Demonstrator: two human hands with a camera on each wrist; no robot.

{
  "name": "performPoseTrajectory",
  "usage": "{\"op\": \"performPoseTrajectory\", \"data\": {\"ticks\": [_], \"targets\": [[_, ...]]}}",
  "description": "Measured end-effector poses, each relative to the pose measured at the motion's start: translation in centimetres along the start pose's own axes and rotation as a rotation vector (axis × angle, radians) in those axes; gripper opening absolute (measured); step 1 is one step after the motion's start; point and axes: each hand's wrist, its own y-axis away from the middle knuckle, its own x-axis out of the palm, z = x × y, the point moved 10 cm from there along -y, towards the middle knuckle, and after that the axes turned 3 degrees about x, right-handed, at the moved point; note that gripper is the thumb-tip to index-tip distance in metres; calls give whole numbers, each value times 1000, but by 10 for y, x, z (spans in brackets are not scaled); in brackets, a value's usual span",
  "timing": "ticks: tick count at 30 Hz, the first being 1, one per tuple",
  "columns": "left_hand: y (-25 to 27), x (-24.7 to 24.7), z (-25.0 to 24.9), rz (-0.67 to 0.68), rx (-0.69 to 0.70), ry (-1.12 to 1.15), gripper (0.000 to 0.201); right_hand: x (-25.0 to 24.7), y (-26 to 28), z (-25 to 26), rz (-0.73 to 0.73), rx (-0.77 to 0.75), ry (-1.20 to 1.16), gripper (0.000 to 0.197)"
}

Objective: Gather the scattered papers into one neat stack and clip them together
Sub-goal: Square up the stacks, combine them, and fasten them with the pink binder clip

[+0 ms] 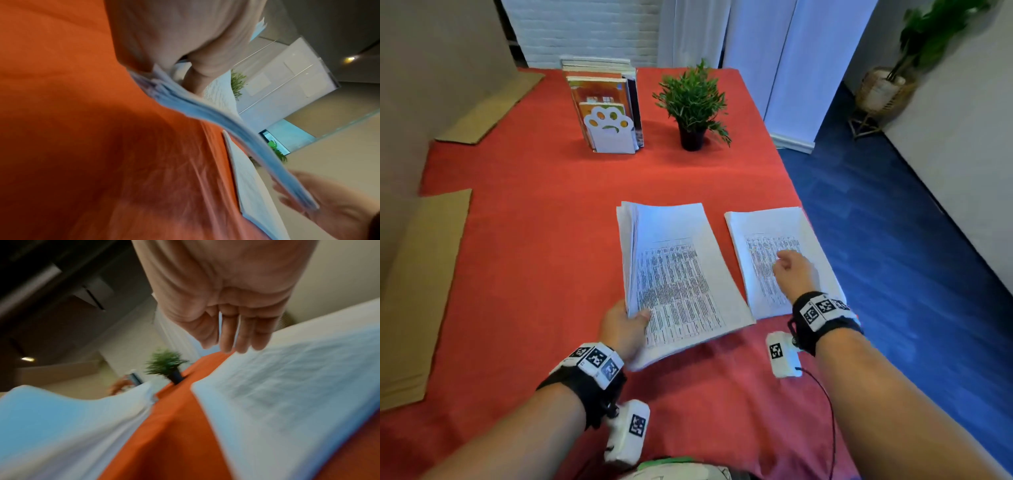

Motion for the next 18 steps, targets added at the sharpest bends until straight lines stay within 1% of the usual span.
{"op": "performPoseTrajectory", "data": {"ticks": [2,4,5,7,8,9,10,11,13,16,18], "targets": [[1,8,16,31,-63,-20,15,-24,-20,-36,-22,78,114,43],[2,11,30,42,-124,-36,17,-42,-38,-72,-51,182,221,44],[2,11,37,51,-151,-50,21,-49,-44,-86,-57,222,274,39],[5,12,42,89,-184,-71,28,-55,-54,-104,-43,268,347,21],[6,12,45,101,-211,-38,30,-54,-58,-109,-16,282,365,12],[7,11,48,97,-246,16,32,-51,-63,-115,12,292,383,10],[8,10,51,85,-288,65,32,-47,-67,-120,38,306,393,14],[6,9,55,68,-318,100,33,-42,-70,-124,62,318,398,22],[3,8,61,63,-344,79,34,-36,-74,-128,85,338,409,38],[-2,7,73,47,-356,-9,35,-35,-74,-129,64,375,426,43],[-8,5,86,31,-355,-43,31,-33,-73,-127,79,381,401,44]]}}
